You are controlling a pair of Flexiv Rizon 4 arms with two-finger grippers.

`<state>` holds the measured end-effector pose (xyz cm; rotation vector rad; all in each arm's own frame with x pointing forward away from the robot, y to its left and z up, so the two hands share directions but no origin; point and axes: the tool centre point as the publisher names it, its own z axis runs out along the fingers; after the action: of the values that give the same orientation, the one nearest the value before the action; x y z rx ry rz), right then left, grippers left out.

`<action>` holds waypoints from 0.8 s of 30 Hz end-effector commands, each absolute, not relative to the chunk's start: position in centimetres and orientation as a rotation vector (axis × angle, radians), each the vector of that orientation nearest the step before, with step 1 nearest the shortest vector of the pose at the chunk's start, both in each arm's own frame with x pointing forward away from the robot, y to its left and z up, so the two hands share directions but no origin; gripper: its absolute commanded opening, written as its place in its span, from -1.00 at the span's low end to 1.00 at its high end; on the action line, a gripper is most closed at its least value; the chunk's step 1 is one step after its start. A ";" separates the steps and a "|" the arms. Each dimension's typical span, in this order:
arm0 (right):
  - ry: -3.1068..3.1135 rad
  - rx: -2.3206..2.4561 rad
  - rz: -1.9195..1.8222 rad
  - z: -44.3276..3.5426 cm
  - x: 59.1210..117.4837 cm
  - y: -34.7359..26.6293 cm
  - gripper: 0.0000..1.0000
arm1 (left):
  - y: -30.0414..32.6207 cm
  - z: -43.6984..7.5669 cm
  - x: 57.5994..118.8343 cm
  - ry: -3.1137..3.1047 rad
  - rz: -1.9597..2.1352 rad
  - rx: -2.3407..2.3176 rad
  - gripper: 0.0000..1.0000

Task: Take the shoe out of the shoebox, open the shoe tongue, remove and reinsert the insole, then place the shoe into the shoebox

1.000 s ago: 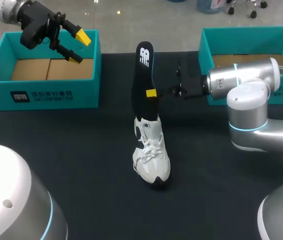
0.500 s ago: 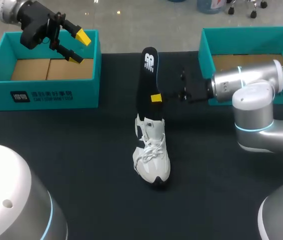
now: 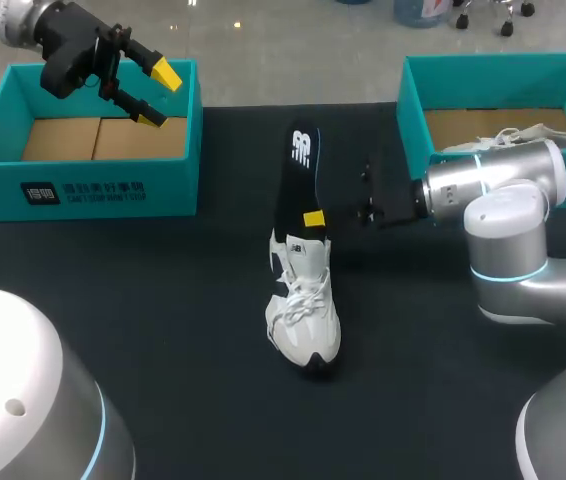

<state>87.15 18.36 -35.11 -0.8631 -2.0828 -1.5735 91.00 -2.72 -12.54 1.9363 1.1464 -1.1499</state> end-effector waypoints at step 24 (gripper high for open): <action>-2.126 -0.793 -1.592 -32.4 88.4 19.1 -0.37 | -2.7 -12.5 91.0 1.147 -1.148 1.939 1.00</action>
<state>87.64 18.96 -32.74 -0.8037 -2.1194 -1.6103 91.00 -2.73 -12.54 1.9364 1.1463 -1.1499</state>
